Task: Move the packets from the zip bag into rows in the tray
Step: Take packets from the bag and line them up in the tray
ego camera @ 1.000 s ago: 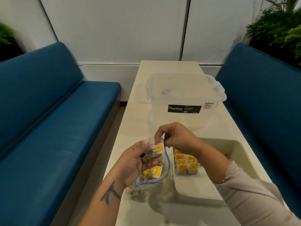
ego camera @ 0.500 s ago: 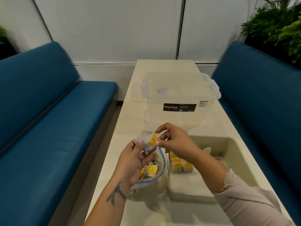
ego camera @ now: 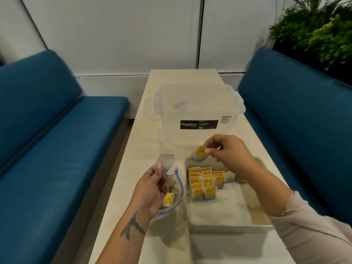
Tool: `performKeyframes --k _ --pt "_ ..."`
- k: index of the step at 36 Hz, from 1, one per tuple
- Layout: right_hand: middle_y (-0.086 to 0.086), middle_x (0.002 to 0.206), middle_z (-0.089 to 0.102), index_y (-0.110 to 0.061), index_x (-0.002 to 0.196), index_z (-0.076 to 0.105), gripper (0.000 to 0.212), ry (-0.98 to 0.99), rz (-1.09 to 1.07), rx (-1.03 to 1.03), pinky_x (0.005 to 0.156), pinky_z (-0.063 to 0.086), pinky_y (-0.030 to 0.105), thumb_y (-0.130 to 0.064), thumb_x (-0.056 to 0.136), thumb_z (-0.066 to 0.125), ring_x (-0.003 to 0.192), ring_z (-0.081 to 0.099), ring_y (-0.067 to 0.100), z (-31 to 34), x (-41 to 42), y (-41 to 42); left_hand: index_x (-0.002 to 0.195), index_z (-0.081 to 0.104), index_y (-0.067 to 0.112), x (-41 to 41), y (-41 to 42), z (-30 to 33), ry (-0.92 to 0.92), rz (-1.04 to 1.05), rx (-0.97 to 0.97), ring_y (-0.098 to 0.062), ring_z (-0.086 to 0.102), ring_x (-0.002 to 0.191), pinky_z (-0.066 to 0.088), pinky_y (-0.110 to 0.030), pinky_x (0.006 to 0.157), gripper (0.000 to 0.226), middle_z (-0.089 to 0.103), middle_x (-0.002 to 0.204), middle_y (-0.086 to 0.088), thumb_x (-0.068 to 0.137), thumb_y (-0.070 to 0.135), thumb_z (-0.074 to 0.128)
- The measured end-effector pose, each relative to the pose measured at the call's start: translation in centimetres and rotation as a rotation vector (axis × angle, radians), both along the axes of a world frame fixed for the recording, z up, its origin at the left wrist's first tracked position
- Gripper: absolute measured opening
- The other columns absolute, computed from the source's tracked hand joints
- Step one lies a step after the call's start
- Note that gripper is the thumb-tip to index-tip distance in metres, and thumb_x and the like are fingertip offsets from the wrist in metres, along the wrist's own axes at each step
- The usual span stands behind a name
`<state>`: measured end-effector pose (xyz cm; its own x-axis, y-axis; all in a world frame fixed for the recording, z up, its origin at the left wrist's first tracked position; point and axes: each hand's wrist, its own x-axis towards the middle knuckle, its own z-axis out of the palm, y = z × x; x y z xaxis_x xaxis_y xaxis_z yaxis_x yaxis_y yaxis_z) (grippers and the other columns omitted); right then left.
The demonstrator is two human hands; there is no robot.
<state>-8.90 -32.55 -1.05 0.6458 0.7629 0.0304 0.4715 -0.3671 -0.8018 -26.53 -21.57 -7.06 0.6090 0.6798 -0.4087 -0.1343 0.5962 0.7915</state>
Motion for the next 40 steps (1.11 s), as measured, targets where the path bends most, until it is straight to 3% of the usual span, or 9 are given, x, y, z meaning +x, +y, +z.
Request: performKeyframes --k 5,10,13,16,21,24,40 --pt "-0.013 0.076 0.06 -0.027 0.082 0.067 0.011 -0.099 -0.072 -0.138 0.06 0.038 0.02 -0.016 0.086 0.067 0.071 0.05 0.003 -0.6 2.3 -2.2 0.091 0.062 0.015 0.8 -0.8 0.2 -0.023 -0.028 -0.003 -0.006 0.048 0.059 0.045 -0.016 0.046 0.016 0.055 0.062 0.004 0.094 0.026 0.051" --pt "-0.006 0.081 0.067 -0.027 0.081 0.067 0.011 -0.096 -0.128 -0.326 0.073 0.05 0.029 -0.018 0.085 0.068 0.08 0.061 0.014 -2.8 3.5 -3.5 0.09 0.061 0.015 1.4 -1.5 0.3 -0.03 -0.052 -0.009 -0.006 0.051 0.062 0.047 -0.016 0.05 0.015 0.058 0.064 0.005 0.093 0.027 0.052" --pt "-0.007 0.078 0.065 -0.027 0.079 0.066 0.011 -0.113 -0.11 -0.411 0.065 0.049 0.025 -0.018 0.085 0.068 0.075 0.059 0.012 -4.1 3.9 -3.9 0.092 0.061 0.015 1.6 -1.6 0.3 -0.023 -0.051 -0.01 -0.007 0.051 0.065 0.047 -0.015 0.051 0.015 0.058 0.071 0.003 0.093 0.027 0.053" --pt "-0.007 0.071 0.062 -0.024 0.076 0.066 0.013 -0.084 -0.103 -0.44 0.054 0.042 0.021 -0.015 0.084 0.069 0.068 0.058 0.011 -5.4 4.0 -4.1 0.092 0.06 0.015 1.7 -1.8 0.3 -0.017 -0.047 -0.012 -0.006 0.05 0.066 0.048 -0.015 0.05 0.015 0.057 0.071 0.003 0.092 0.028 0.054" --pt "-0.002 0.081 0.07 -0.027 0.07 0.065 0.017 -0.068 -0.094 -0.494 0.077 0.055 0.035 -0.014 0.08 0.072 0.081 0.065 0.017 -7.1 4.0 -4.1 0.092 0.061 0.016 1.8 -2.0 0.3 -0.005 -0.045 -0.015 -0.005 0.051 0.066 0.048 -0.016 0.051 0.014 0.058 0.073 0.004 0.09 0.029 0.056" --pt "-0.003 0.081 0.07 -0.028 0.067 0.065 0.019 -0.066 -0.093 -0.51 0.078 0.055 0.039 -0.015 0.079 0.073 0.081 0.065 0.016 -7.9 4.1 -3.8 0.091 0.061 0.017 1.8 -2.0 0.2 -0.012 -0.042 -0.021 -0.005 0.051 0.065 0.048 -0.015 0.05 0.013 0.058 0.071 0.005 0.09 0.029 0.056" --pt "-0.006 0.086 0.068 -0.03 0.077 0.064 0.009 -0.112 -0.089 -0.609 0.068 0.05 0.027 -0.026 0.083 0.07 0.081 0.062 0.013 -9.8 3.7 -3.1 0.098 0.062 0.014 2.0 -2.1 -0.1 -0.014 -0.044 -0.013 -0.007 0.053 0.068 0.049 -0.017 0.055 0.017 0.059 0.08 0.0 0.09 0.028 0.056"
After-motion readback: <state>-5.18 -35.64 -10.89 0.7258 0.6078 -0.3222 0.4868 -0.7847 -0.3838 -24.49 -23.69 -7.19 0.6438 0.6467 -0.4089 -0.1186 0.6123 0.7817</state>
